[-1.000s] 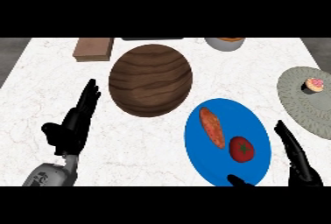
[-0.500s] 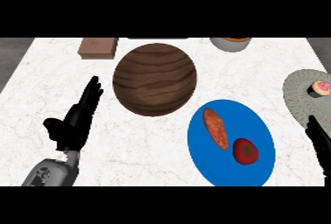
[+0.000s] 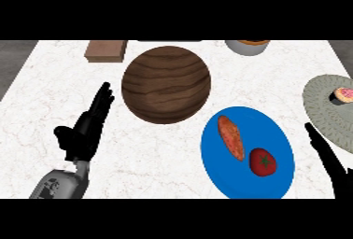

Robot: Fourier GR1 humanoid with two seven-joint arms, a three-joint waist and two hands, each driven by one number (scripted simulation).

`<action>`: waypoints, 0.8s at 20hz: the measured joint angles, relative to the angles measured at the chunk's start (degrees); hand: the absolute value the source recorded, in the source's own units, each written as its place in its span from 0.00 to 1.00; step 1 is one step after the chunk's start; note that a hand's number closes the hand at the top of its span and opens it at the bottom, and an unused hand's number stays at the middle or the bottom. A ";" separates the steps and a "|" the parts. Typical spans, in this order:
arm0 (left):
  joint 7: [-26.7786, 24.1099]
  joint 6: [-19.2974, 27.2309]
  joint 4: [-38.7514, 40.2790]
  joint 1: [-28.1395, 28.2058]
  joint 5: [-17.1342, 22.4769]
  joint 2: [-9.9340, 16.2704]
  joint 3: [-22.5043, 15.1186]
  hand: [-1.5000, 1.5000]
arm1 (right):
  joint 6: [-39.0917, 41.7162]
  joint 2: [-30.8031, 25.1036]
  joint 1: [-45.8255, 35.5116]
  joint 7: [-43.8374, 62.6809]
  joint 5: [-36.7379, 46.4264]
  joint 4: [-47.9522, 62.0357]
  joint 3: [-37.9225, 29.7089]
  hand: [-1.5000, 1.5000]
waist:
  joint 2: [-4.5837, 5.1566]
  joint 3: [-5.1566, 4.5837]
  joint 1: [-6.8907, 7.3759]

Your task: Pick the tomato from the plate and place it in the bowl

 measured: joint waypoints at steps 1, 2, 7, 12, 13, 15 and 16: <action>-0.36 -0.16 -0.05 0.49 -0.19 -0.34 0.11 0.50 | 0.21 1.00 -0.75 0.28 1.00 1.52 0.96 0.00 | -0.01 0.01 0.02; 0.12 0.03 0.12 -0.17 -0.82 -0.87 0.21 0.50 | 0.80 1.51 -0.87 -0.13 0.76 2.49 0.72 0.00 | -0.01 0.02 -0.02; 1.10 -0.65 -1.31 0.90 -2.84 -2.19 1.20 0.50 | 3.84 3.43 0.15 -4.99 -1.19 6.31 -1.48 0.00 | -0.06 0.05 -0.14; 0.00 -2.40 -0.52 1.51 -3.69 -3.12 3.01 0.50 | 5.13 5.69 3.09 -10.51 -3.40 6.48 -3.50 0.00 | -0.08 0.06 -0.27; 0.36 -2.70 -1.16 1.74 -3.71 -3.14 3.24 0.50 | 5.76 5.85 3.33 -10.84 -4.33 5.69 -4.12 0.00 | -0.08 0.07 -0.27; 0.84 -3.73 -2.65 3.01 -3.65 -2.77 3.70 0.50 | 6.00 7.08 3.90 -12.03 -4.81 5.25 -4.28 0.00 | -0.11 0.06 -0.24; 1.10 -3.71 -2.54 2.68 -3.97 -3.02 3.98 0.50 | 6.03 7.65 4.55 -14.14 -5.13 6.25 -4.57 0.00 | -0.11 0.04 -0.25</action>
